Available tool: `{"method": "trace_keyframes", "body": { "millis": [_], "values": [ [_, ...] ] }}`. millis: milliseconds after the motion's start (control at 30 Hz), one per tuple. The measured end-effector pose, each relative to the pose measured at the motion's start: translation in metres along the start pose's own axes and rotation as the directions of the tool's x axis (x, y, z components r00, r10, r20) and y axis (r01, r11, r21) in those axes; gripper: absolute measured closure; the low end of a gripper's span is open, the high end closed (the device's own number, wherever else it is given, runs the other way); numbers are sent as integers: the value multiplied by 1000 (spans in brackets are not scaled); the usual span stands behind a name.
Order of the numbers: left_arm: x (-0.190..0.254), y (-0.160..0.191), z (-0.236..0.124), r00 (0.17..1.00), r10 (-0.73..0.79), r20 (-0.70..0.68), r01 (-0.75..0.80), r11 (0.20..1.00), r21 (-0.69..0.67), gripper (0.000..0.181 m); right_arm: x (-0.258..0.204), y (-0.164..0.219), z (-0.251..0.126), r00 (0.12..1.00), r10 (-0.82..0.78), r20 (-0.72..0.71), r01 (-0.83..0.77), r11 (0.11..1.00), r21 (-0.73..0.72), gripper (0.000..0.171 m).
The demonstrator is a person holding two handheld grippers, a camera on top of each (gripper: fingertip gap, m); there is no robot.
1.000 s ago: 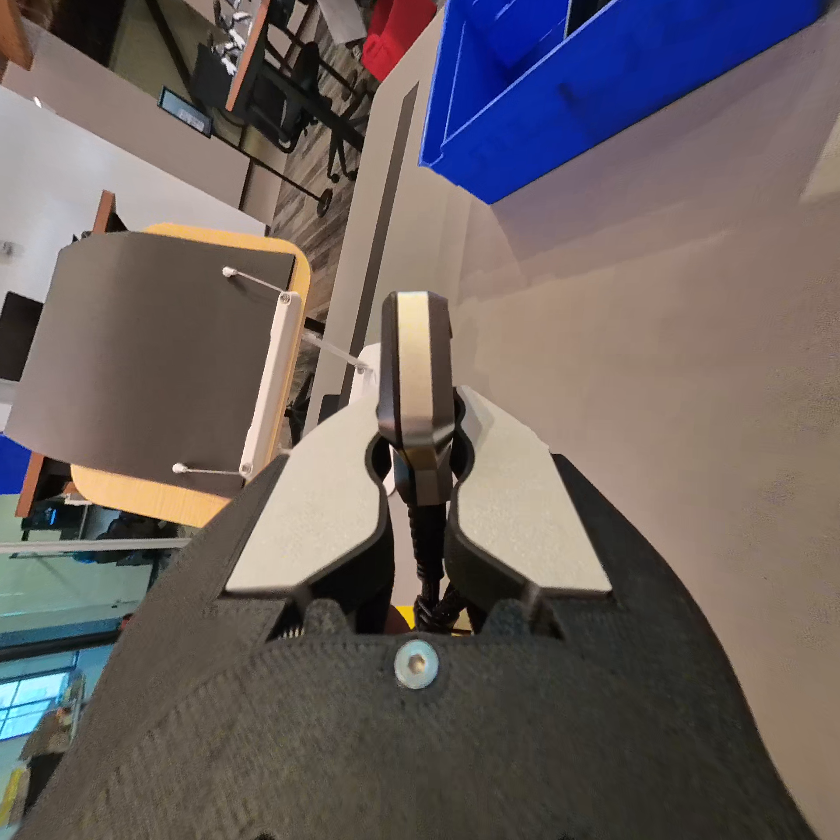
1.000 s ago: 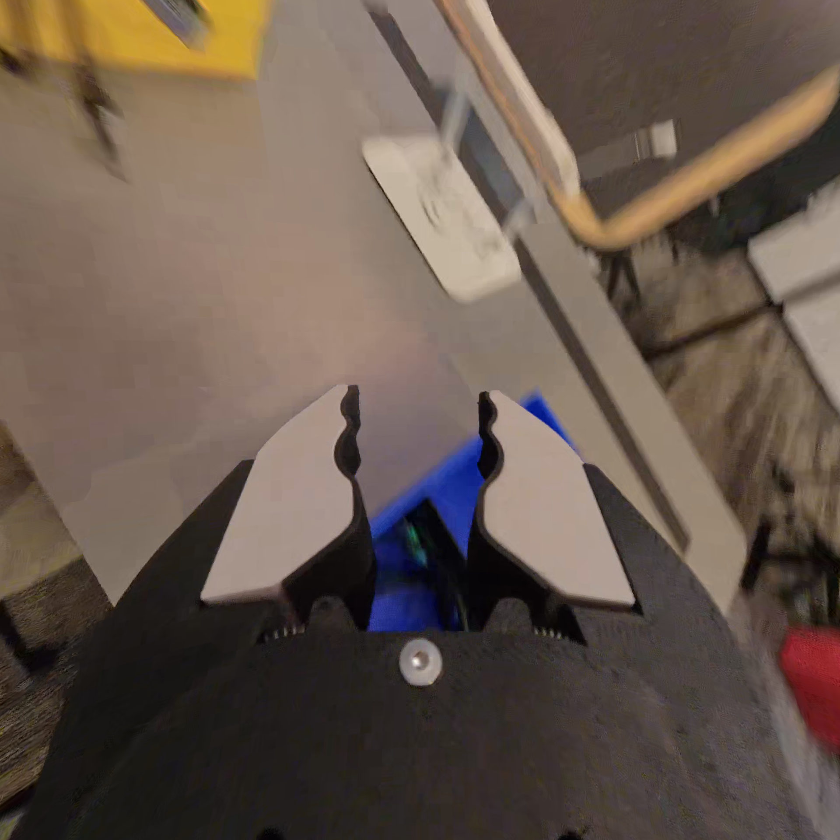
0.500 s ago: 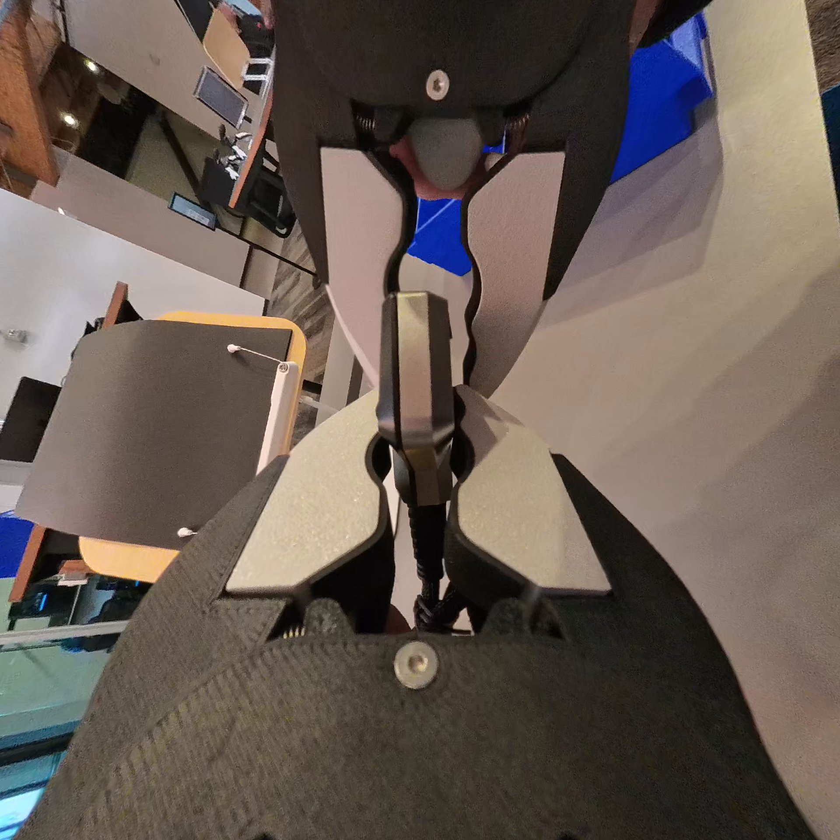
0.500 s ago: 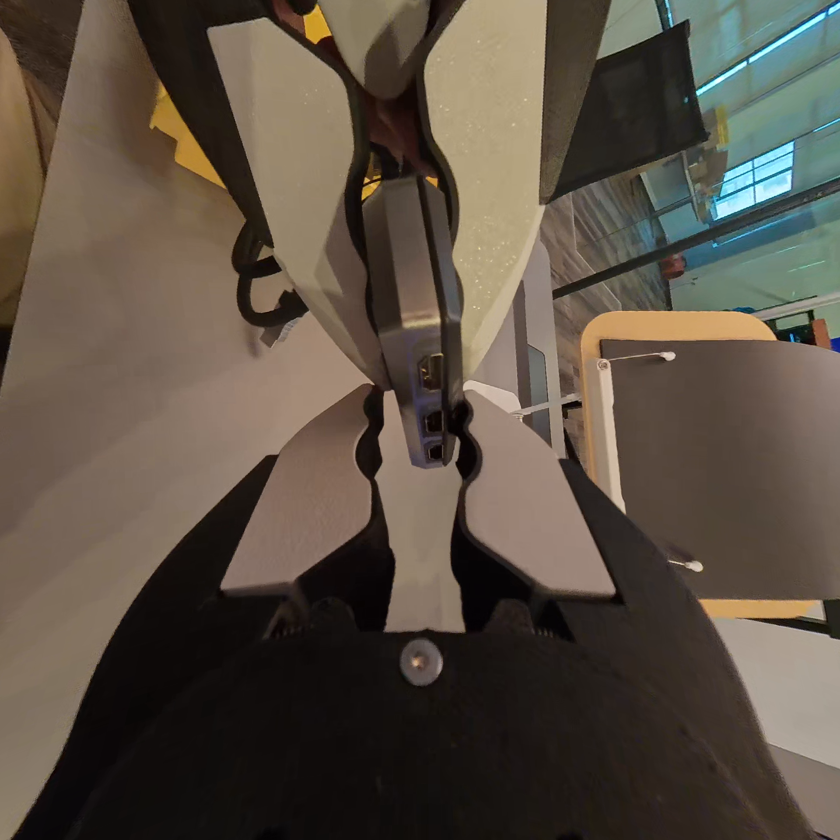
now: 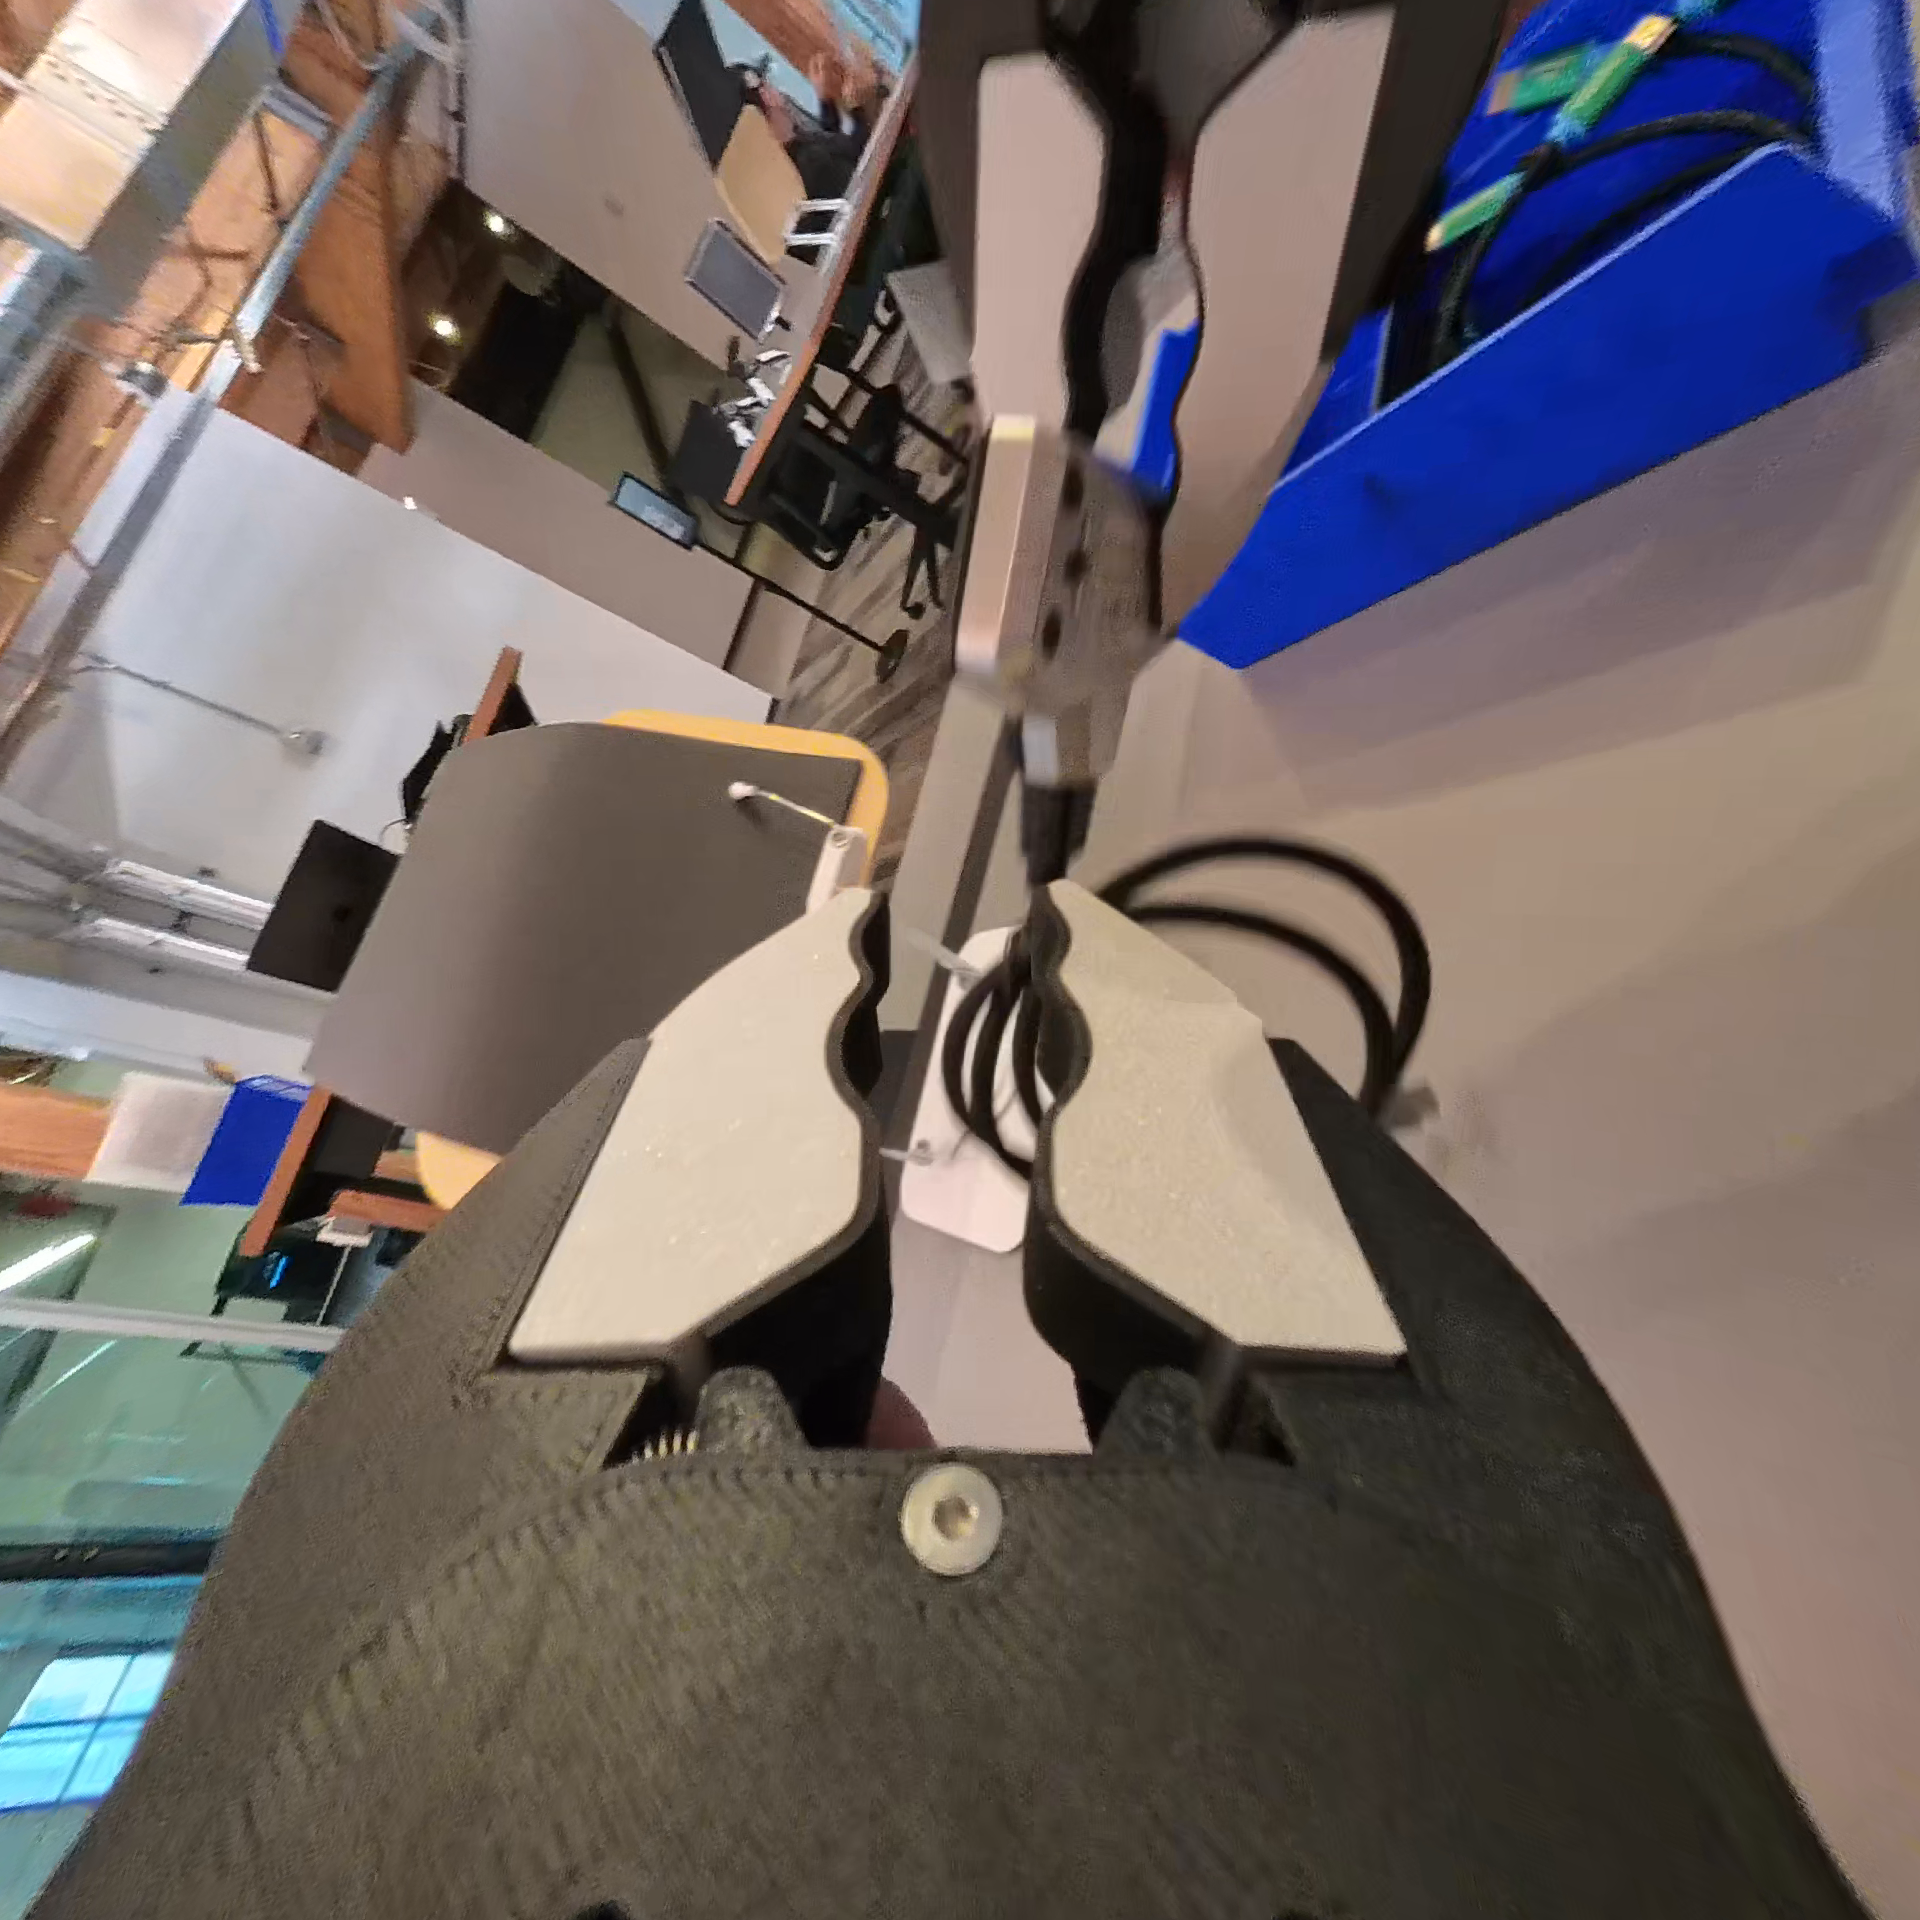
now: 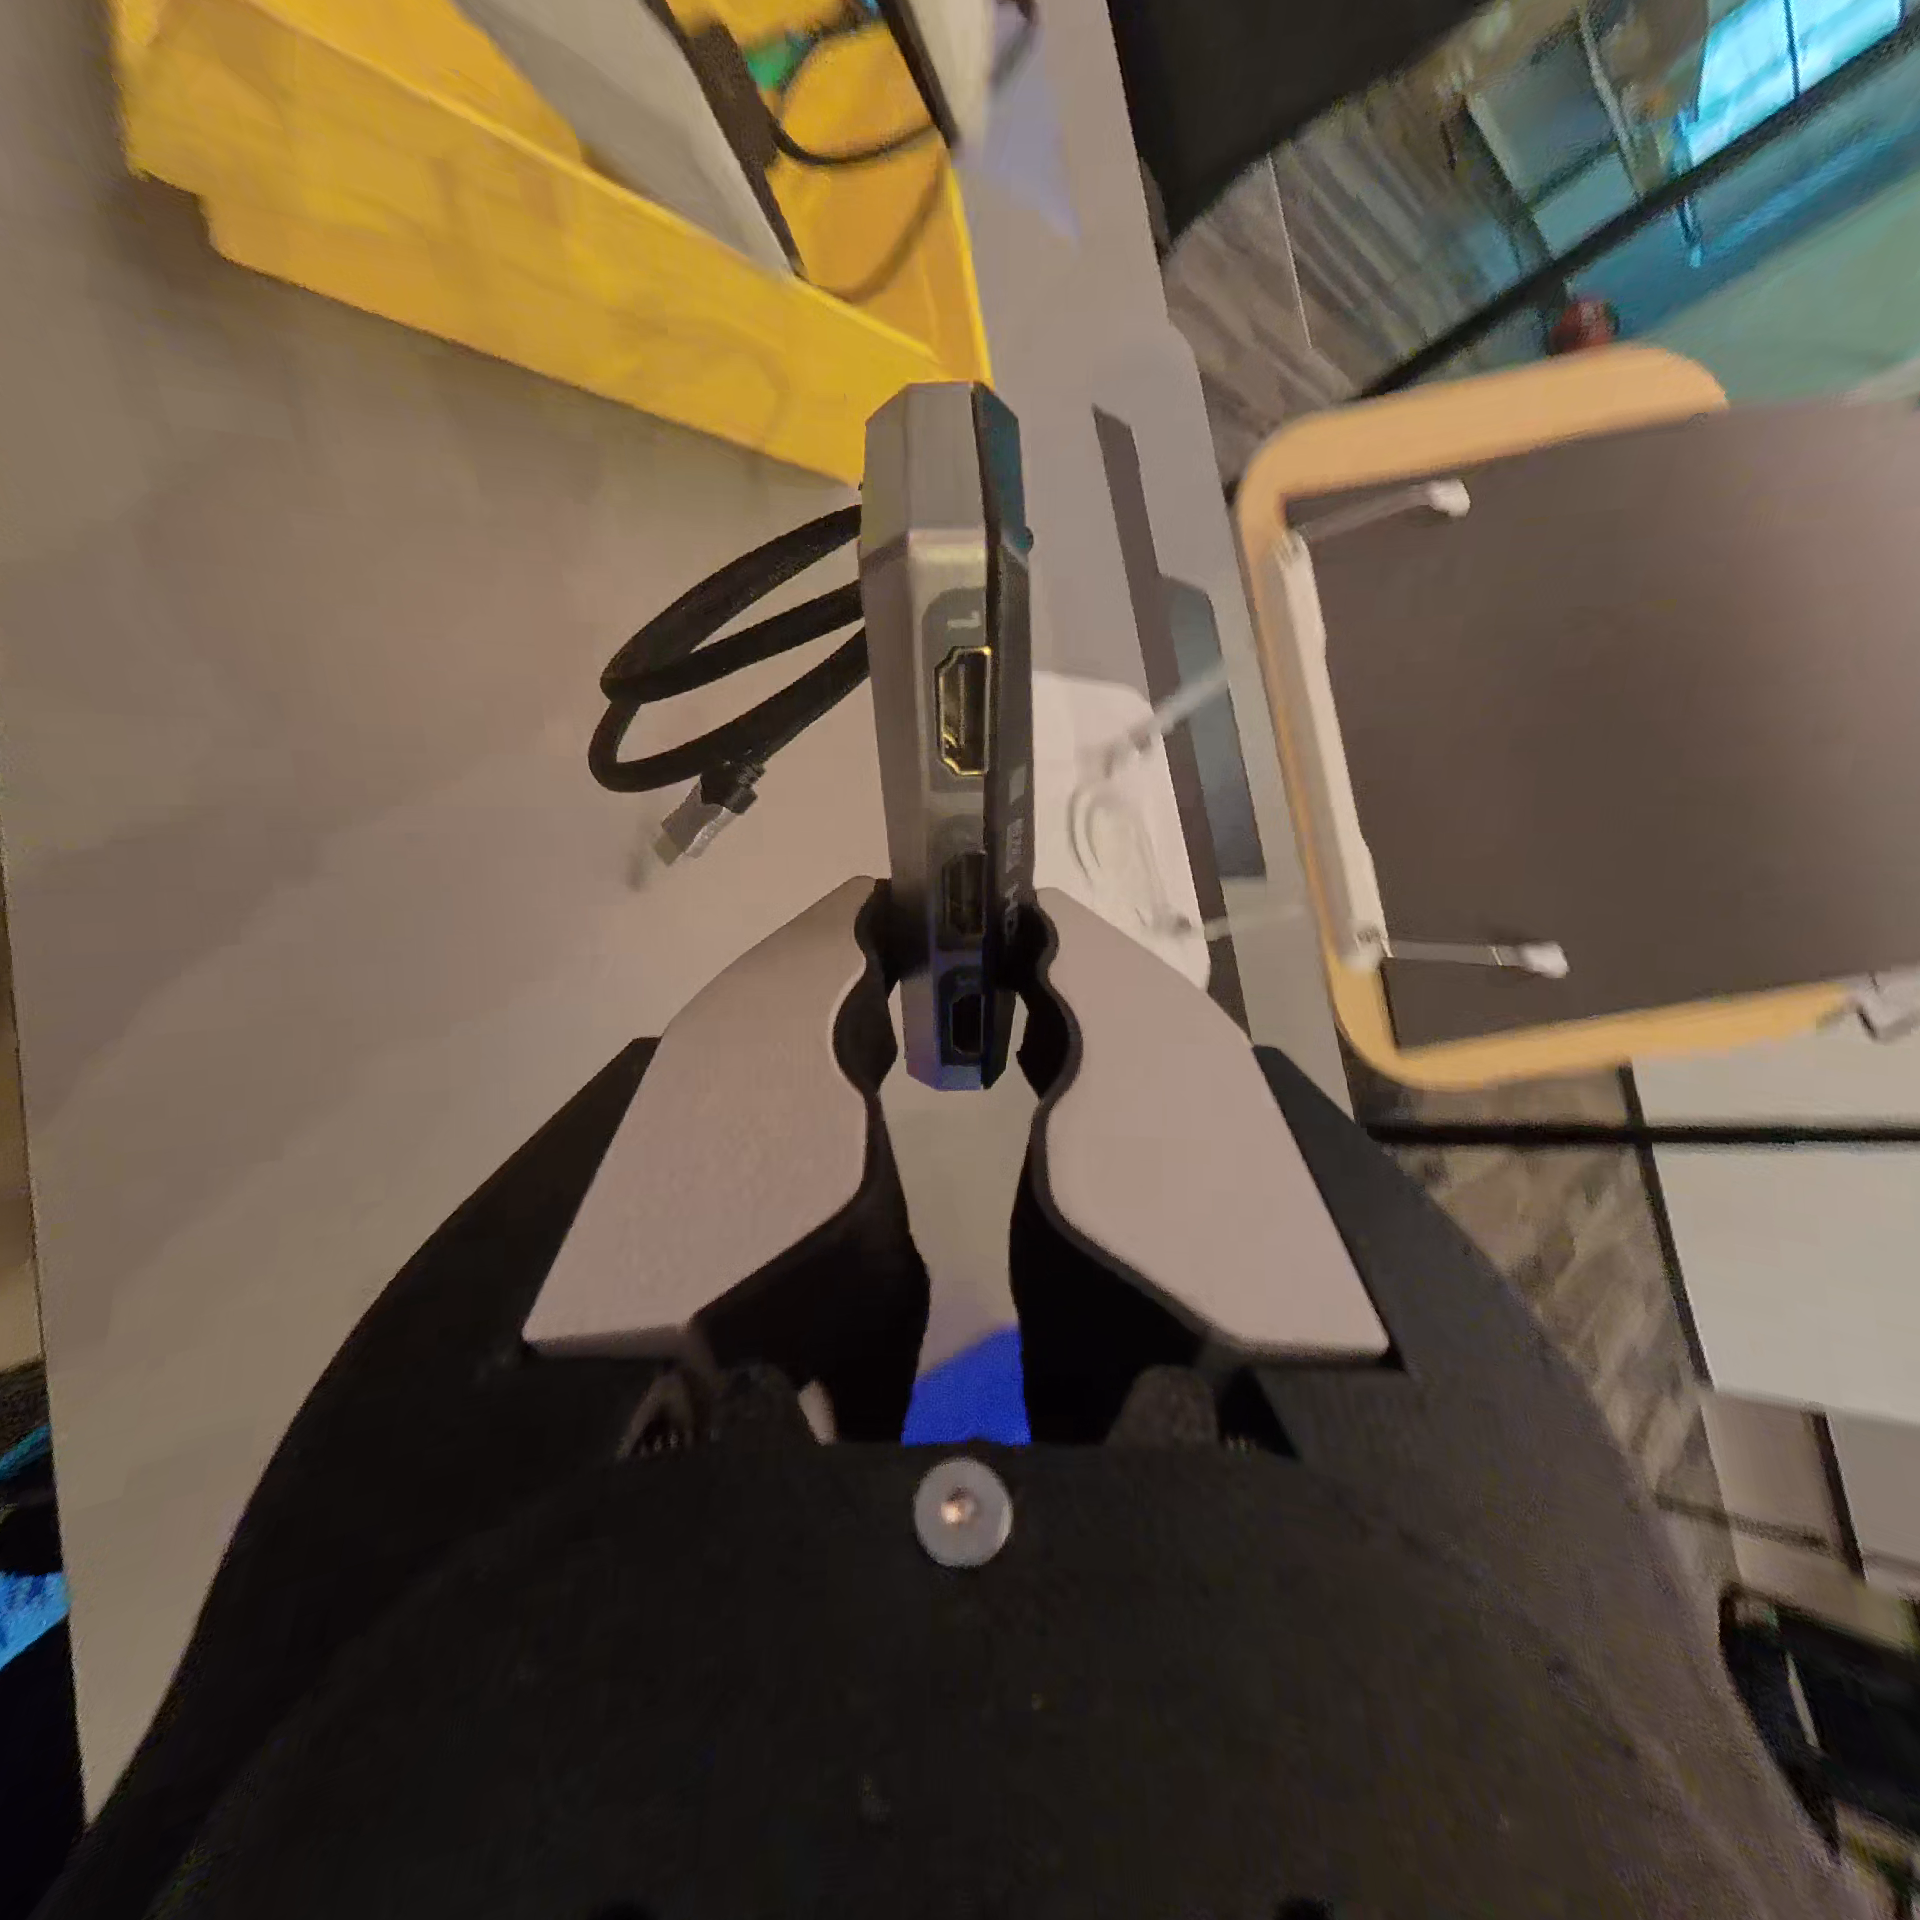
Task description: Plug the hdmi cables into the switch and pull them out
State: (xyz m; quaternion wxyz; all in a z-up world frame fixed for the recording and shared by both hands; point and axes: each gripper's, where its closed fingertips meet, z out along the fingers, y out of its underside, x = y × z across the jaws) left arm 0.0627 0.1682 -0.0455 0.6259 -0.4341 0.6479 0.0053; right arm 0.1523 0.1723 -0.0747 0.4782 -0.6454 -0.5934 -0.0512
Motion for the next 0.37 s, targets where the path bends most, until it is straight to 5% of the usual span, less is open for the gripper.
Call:
{"method": "trace_keyframes", "body": {
  "millis": [367],
  "values": [
    [-27,19,-10,997,12,72,-9,999,-54,164,133,93,-160,919,254,-301,-334,908,-253,151]
  ]
}}
